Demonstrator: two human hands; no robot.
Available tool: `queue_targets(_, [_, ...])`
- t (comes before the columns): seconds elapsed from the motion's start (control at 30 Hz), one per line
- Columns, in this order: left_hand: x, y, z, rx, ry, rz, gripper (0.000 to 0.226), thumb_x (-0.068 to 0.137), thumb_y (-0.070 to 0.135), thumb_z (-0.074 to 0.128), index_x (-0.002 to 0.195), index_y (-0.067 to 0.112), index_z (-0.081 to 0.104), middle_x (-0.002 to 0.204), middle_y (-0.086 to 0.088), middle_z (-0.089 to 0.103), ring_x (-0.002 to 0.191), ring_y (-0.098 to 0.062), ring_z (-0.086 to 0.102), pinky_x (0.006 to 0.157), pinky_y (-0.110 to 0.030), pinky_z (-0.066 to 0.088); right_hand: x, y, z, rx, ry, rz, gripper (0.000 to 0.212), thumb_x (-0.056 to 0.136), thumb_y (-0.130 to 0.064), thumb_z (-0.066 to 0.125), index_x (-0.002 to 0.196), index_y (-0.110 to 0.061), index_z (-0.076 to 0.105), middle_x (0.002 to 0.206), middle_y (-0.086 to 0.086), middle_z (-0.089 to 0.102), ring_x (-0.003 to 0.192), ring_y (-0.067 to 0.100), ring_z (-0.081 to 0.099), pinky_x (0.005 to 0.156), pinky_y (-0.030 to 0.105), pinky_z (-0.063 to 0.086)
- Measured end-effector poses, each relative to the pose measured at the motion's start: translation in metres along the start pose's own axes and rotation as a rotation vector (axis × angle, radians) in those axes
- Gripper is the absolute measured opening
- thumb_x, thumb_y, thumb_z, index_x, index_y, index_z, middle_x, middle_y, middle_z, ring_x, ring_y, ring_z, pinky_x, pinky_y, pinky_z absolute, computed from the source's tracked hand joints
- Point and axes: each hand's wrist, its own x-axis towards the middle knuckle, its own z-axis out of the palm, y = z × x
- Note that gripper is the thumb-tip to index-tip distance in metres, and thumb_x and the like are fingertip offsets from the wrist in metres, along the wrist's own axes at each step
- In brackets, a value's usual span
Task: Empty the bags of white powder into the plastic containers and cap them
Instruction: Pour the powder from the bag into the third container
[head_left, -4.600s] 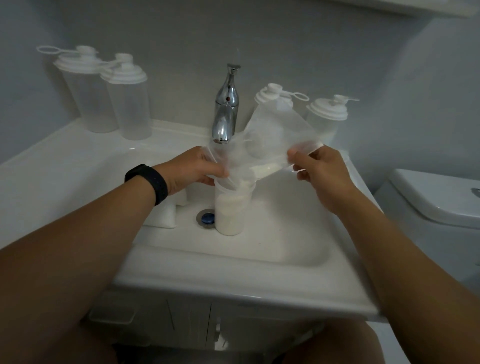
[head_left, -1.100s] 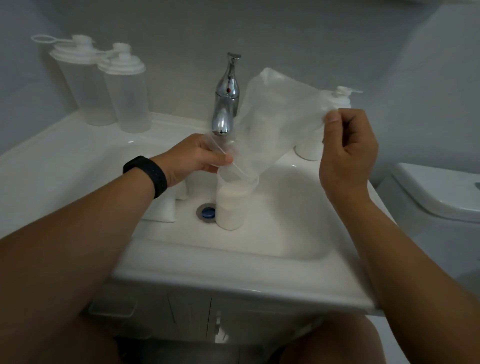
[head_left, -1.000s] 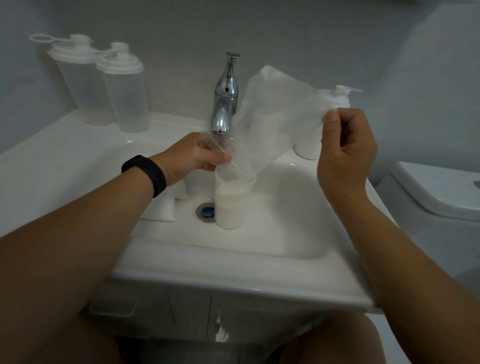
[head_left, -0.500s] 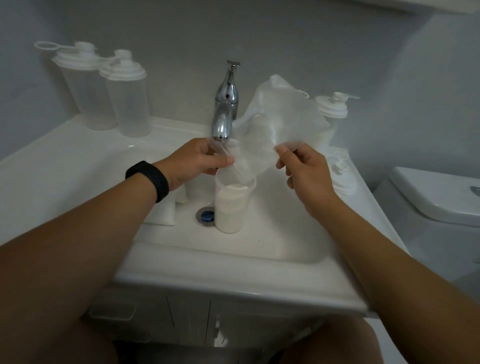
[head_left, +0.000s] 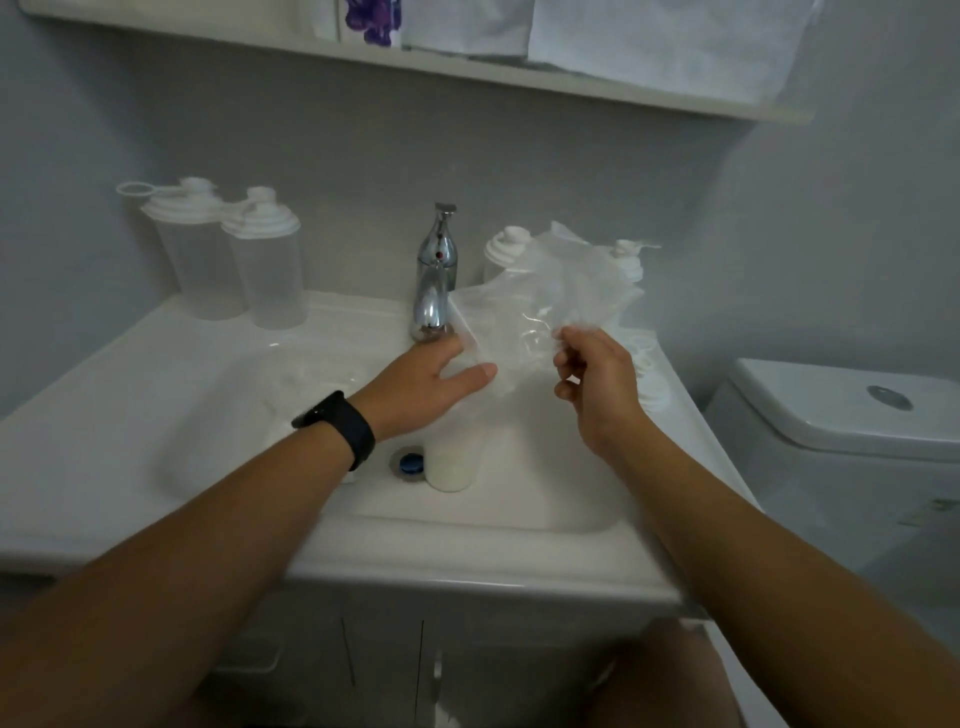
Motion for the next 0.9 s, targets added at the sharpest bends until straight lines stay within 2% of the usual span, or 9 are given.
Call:
queue_targets(0.07, [-0.005,0.015,0.004,0.074,0.024,0.052,0.031,0.101,0.046,0.058,0.127,0.029,0.063,0.128,0.015,0.062,0.116,-0.001,0.057,0.099,-0.018,0.042,-0.004,-0.006,-0.001,0.021,0.043,0.02,0.015,0.095,-0.015,0.058,0.082,-0.017,0.064,0.061,-0.006,0.056,0.06,0.009,0.047,0.052,0.023,0.036])
queue_targets(0.13, [-0.007,0.032,0.007,0.066,0.045,0.072,0.027,0.103,0.043,0.056,0.126,0.031,0.063,0.124,0.02,0.064,0.113,0.003,0.059,0.096,-0.013,0.042,-0.012,-0.011,-0.005,0.043,0.08,0.028,0.013,0.095,-0.016,0.057,0.084,-0.016,0.065,0.062,-0.006,0.057,0.06,0.009,0.047,0.054,0.024,0.037])
queue_targets(0.27, [-0.009,0.069,0.022,-0.044,0.068,0.072,0.05,0.1,0.057,0.053,0.113,0.01,0.065,0.111,-0.006,0.072,0.106,-0.019,0.066,0.1,-0.042,0.051,-0.042,-0.022,-0.024,0.063,0.138,-0.006,0.012,0.095,-0.016,0.058,0.087,-0.017,0.067,0.062,-0.007,0.057,0.059,0.008,0.047,0.053,0.024,0.037])
queue_targets(0.37, [-0.017,0.105,0.041,-0.073,0.07,0.14,0.072,0.089,0.072,0.047,0.114,0.006,0.064,0.112,-0.016,0.069,0.105,-0.03,0.065,0.099,-0.049,0.05,-0.07,-0.036,-0.049,0.117,0.207,-0.037,0.009,0.093,-0.015,0.061,0.086,-0.017,0.066,0.061,-0.007,0.056,0.057,0.006,0.047,0.051,0.022,0.035])
queue_targets(0.5, [-0.03,0.154,0.083,-0.104,-0.006,0.215,0.048,0.104,0.052,0.049,0.118,0.009,0.066,0.114,-0.016,0.07,0.106,-0.028,0.065,0.095,-0.041,0.051,-0.118,-0.05,-0.098,0.189,0.311,-0.081,0.01,0.093,-0.015,0.061,0.084,-0.016,0.063,0.065,-0.003,0.055,0.061,0.009,0.045,0.053,0.024,0.033])
queue_targets(0.6, [-0.044,0.19,0.118,-0.126,-0.09,0.288,0.029,0.106,0.042,0.05,0.123,0.024,0.066,0.113,0.011,0.072,0.102,0.002,0.065,0.081,-0.014,0.049,-0.153,-0.054,-0.136,0.219,0.394,-0.115,0.014,0.095,-0.017,0.06,0.081,-0.016,0.061,0.065,-0.002,0.055,0.061,0.01,0.045,0.054,0.026,0.035])
queue_targets(0.67, [-0.057,0.213,0.145,-0.152,-0.167,0.342,0.027,0.107,0.04,0.05,0.129,0.029,0.062,0.116,0.019,0.069,0.104,0.008,0.063,0.082,-0.008,0.047,-0.177,-0.053,-0.164,0.225,0.453,-0.136,0.014,0.096,-0.019,0.06,0.083,-0.015,0.063,0.066,-0.002,0.056,0.061,0.01,0.047,0.054,0.025,0.038])
queue_targets(0.77, [-0.083,0.234,0.184,-0.188,-0.279,0.422,0.028,0.107,0.038,0.05,0.132,0.031,0.06,0.121,0.018,0.068,0.111,0.003,0.063,0.089,-0.011,0.05,-0.208,-0.044,-0.201,0.216,0.503,-0.159,0.013,0.097,-0.019,0.059,0.086,-0.014,0.064,0.067,-0.002,0.056,0.063,0.011,0.048,0.054,0.024,0.038])
queue_targets(0.9, [-0.115,0.238,0.237,-0.169,-0.397,0.518,0.02,0.108,0.032,0.05,0.119,0.022,0.063,0.107,0.013,0.07,0.1,-0.003,0.065,0.082,-0.021,0.053,-0.247,-0.015,-0.241,0.205,0.543,-0.112,0.014,0.099,-0.018,0.056,0.086,-0.015,0.063,0.066,-0.004,0.055,0.063,0.009,0.047,0.055,0.024,0.036])
